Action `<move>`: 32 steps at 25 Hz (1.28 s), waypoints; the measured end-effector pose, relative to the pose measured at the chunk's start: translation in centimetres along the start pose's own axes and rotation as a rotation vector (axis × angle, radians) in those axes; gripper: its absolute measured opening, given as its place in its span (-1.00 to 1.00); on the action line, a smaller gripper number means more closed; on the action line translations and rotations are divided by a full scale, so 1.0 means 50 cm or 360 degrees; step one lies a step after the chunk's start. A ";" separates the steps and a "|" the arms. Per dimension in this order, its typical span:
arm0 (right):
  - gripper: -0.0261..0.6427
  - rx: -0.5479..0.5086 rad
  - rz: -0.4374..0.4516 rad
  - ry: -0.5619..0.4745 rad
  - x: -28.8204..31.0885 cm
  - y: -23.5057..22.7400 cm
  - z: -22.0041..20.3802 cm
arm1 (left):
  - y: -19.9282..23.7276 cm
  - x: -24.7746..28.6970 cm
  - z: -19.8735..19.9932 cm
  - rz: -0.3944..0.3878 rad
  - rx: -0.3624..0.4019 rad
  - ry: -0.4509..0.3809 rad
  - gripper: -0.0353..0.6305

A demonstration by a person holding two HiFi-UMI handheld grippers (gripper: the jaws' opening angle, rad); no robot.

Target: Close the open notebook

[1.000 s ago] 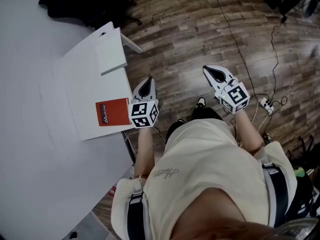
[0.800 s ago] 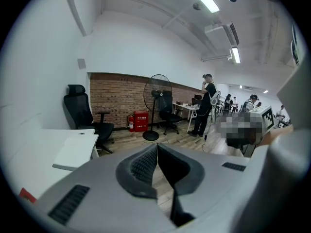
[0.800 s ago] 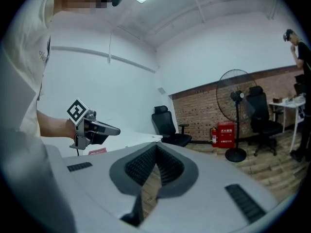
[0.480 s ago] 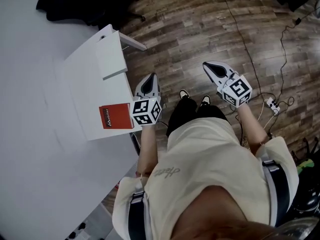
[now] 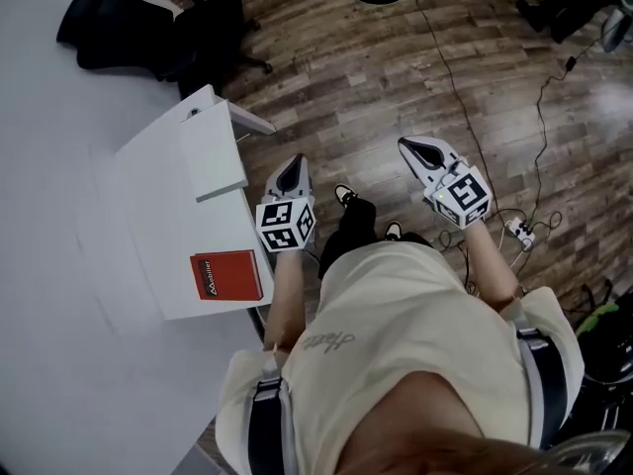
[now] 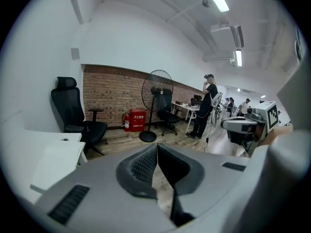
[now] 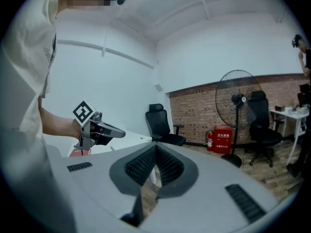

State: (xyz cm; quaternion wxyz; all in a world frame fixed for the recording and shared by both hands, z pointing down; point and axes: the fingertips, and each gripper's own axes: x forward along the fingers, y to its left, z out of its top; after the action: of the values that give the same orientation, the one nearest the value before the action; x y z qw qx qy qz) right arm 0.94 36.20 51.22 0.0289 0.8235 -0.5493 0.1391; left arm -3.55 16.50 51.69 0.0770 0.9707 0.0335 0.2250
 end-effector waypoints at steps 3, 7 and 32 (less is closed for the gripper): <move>-0.90 -0.0028 -0.0045 -0.0013 0.045 -0.046 0.041 | 0.031 0.041 0.063 -0.0040 0.0037 -0.0067 -0.83; -0.90 -0.0012 -0.0058 -0.0042 0.127 -0.066 0.080 | 0.103 0.068 0.097 -0.0037 0.0075 -0.0084 -0.83; -0.90 -0.0168 0.0530 0.0137 0.554 -0.064 0.121 | 0.440 0.104 0.087 0.0466 -0.0227 -0.0066 -0.83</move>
State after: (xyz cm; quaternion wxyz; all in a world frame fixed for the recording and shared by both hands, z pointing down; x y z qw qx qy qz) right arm 14.95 11.41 52.96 0.0721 0.7118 -0.6828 0.1481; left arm 3.73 -5.27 53.69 0.1129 0.9618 -0.1259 0.2154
